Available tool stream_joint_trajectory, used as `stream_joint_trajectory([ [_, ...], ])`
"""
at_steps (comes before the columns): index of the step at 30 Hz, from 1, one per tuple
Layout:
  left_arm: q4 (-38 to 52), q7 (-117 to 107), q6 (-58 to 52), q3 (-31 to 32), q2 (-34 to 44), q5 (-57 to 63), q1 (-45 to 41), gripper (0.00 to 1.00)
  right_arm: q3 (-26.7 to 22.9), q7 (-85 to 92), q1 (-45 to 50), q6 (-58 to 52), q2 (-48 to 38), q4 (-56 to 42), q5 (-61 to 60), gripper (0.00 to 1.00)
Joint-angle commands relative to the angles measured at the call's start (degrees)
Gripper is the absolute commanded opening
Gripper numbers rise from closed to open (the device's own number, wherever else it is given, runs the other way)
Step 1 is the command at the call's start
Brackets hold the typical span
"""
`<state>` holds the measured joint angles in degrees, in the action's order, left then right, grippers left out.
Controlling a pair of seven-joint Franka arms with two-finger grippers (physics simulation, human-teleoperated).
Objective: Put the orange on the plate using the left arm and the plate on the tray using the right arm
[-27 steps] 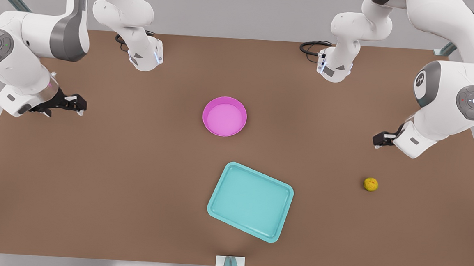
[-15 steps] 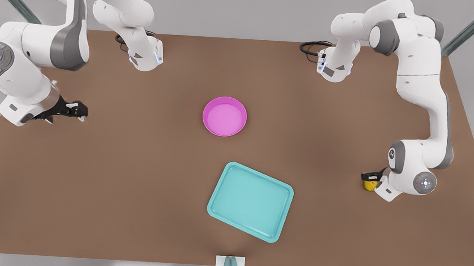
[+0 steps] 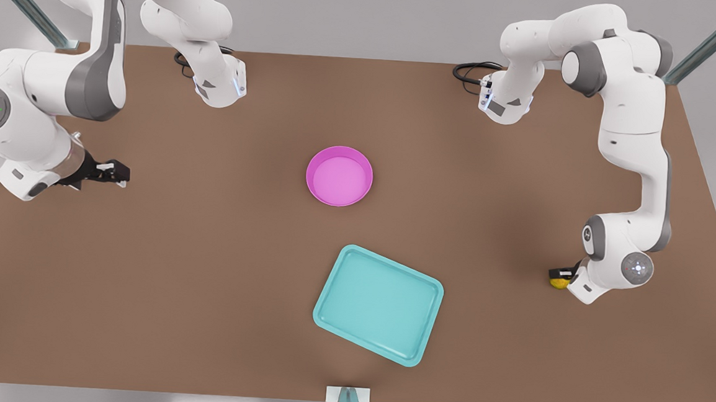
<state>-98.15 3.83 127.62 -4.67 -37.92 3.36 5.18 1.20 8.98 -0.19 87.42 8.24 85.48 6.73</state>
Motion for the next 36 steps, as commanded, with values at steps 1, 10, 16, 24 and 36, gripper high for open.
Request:
stream_joint_trajectory([
  [1, -0.3, 4.6, 2.0, 0.0, 0.0, 0.0, 0.0, 1.00, 0.0, 1.0, 0.5, -0.5, 0.0, 0.0, 0.5, 1.00],
  [10, -0.4, 4.2, 1.9, 0.3, -1.5, 0.0, -0.4, 1.00, 0.0, 0.7, 0.1, -0.7, 0.3, -0.2, 0.1, 1.00],
  [16, -0.2, 4.2, 3.3, 0.3, -2.6, 0.0, -0.3, 1.00, 0.0, 0.6, 0.3, -0.7, 0.4, 0.0, -0.2, 1.00],
  [24, 0.1, 4.2, 4.1, 0.3, -3.3, -0.1, -0.3, 1.00, 0.0, 0.6, 0.1, -0.3, 0.9, -0.1, -0.2, 1.00],
  [36, 0.2, 3.5, 4.4, 0.3, -3.2, -1.0, -0.3, 0.64, 0.0, 1.0, -0.1, 0.0, 1.0, -0.1, -0.3, 1.00],
])
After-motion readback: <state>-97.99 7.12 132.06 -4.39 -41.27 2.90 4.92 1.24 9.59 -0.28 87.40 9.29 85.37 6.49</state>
